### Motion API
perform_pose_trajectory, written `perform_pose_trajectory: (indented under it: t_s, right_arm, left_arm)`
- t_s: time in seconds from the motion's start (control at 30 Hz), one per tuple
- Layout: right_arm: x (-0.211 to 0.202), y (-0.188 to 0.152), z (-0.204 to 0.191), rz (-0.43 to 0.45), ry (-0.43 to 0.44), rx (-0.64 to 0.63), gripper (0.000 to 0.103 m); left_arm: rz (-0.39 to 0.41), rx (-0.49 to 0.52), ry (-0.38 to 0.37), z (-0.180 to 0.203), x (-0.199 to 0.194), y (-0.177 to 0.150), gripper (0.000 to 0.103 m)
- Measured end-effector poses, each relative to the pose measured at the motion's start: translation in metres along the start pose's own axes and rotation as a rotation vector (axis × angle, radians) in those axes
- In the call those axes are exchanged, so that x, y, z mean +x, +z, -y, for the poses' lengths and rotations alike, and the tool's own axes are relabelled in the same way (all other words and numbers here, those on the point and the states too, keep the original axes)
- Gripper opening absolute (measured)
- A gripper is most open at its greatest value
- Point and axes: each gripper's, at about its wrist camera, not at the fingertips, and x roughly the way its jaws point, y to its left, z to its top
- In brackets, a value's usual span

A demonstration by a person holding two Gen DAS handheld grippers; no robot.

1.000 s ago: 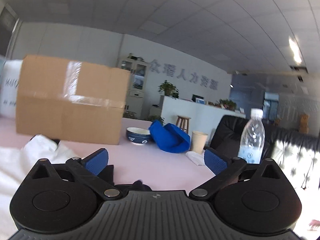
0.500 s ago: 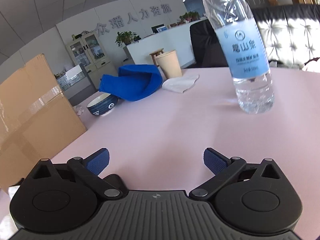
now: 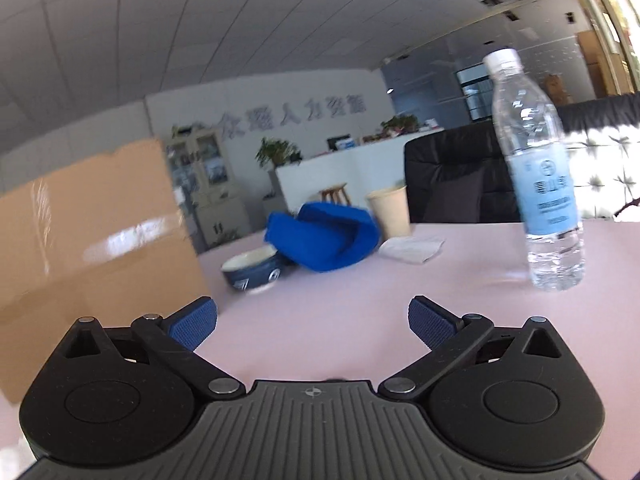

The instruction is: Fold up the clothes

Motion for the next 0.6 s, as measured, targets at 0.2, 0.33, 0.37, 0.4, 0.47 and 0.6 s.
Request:
perform_pose_trajectory:
  t_s: [0.2, 0.33, 0.37, 0.4, 0.47, 0.6]
  right_arm:
    - [0.027, -0.001, -0.046, -0.031, 0.134, -0.033, 0.103]
    - [0.067, -0.001, -0.06, -0.195, 0.188, -0.048, 0.103]
    - [0.078, -0.002, -0.058, -0.241, 0.219, -0.027, 0.103]
    - [0.088, -0.003, -0.053, -0.296, 0.259, 0.005, 0.103]
    - [0.102, -0.002, -0.044, -0.36, 0.304, 0.048, 0.103]
    - [0.1, 0.002, -0.043, -0.297, 0.29, 0.019, 0.103]
  left_arm:
    - [-0.001, -0.001, -0.002, 0.0, 0.0, 0.0, 0.07]
    - [0.001, 0.003, 0.0, 0.001, -0.001, 0.0, 0.07]
    - [0.001, 0.004, -0.001, 0.001, -0.001, 0.0, 0.07]
    - [0.002, 0.005, -0.001, 0.001, -0.001, 0.0, 0.07]
    - [0.004, 0.007, -0.003, 0.002, -0.001, 0.0, 0.07]
    - [0.007, 0.014, -0.005, 0.003, -0.003, -0.001, 0.07]
